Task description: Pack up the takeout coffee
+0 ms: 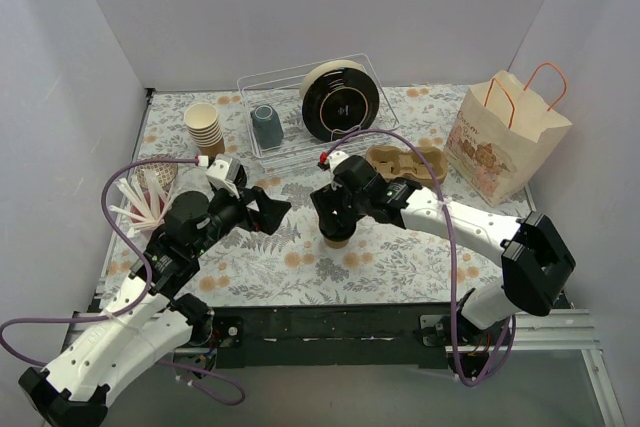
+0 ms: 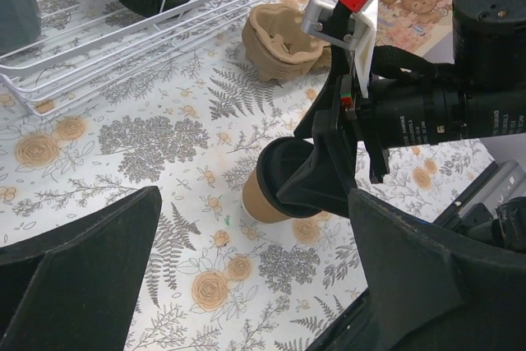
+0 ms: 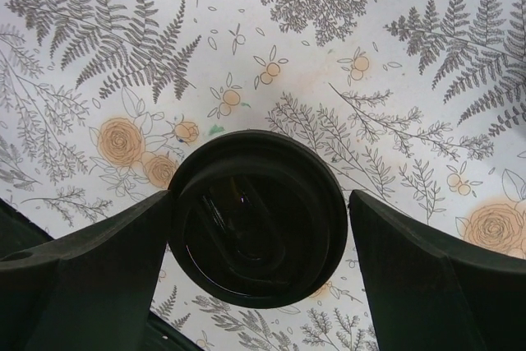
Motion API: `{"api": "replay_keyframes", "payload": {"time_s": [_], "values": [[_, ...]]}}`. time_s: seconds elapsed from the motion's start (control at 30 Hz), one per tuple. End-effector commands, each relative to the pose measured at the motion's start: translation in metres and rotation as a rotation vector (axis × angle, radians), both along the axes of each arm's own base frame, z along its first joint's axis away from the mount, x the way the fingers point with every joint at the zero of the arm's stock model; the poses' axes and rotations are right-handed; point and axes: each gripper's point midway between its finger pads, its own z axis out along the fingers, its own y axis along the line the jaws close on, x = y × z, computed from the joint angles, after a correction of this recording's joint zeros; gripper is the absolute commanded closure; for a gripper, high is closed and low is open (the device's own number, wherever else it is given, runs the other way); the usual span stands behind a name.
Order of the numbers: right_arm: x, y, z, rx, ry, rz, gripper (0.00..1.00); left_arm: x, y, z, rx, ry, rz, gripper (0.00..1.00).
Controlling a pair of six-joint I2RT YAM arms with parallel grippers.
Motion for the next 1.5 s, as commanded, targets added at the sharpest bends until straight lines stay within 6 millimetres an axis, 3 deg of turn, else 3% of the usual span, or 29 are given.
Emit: {"api": "replay_keyframes", "payload": {"time_s": [0.0, 0.23, 0.43, 0.63, 0.83, 1.0, 1.2, 1.47], "values": [[0.011, 0.002, 0.016, -0.024, -0.067, -0.047, 0.07, 0.006, 0.008, 0.002, 0.024, -0.025, 0.043, 0.02], [0.002, -0.003, 0.009, -0.041, -0.028, -0.059, 0.14, 0.005, 0.01, 0.003, 0.02, -0.03, 0.054, 0.02], [-0.003, -0.021, 0.005, -0.077, -0.024, -0.103, 0.16, 0.006, 0.01, 0.002, 0.026, -0.03, 0.053, 0.02], [-0.009, -0.066, -0.004, -0.15, 0.027, -0.223, 0.17, 0.006, 0.011, 0.003, 0.025, -0.032, 0.054, 0.02], [-0.013, -0.149, -0.018, -0.139, 0.096, -0.461, 0.18, 0.005, 0.011, 0.003, 0.021, -0.03, 0.055, 0.02], [-0.013, -0.216, -0.007, -0.129, 0.069, -0.714, 0.18, 0.003, 0.006, 0.002, 0.017, -0.024, 0.028, 0.02], [-0.02, -0.25, -0.019, -0.136, 0.125, -0.85, 0.16, 0.002, 0.0, -0.002, 0.017, -0.008, -0.006, 0.02], [-0.01, -0.26, -0.014, -0.09, 0.142, -0.9, 0.09, -0.001, -0.006, -0.001, 0.009, -0.01, -0.038, 0.02]]}}
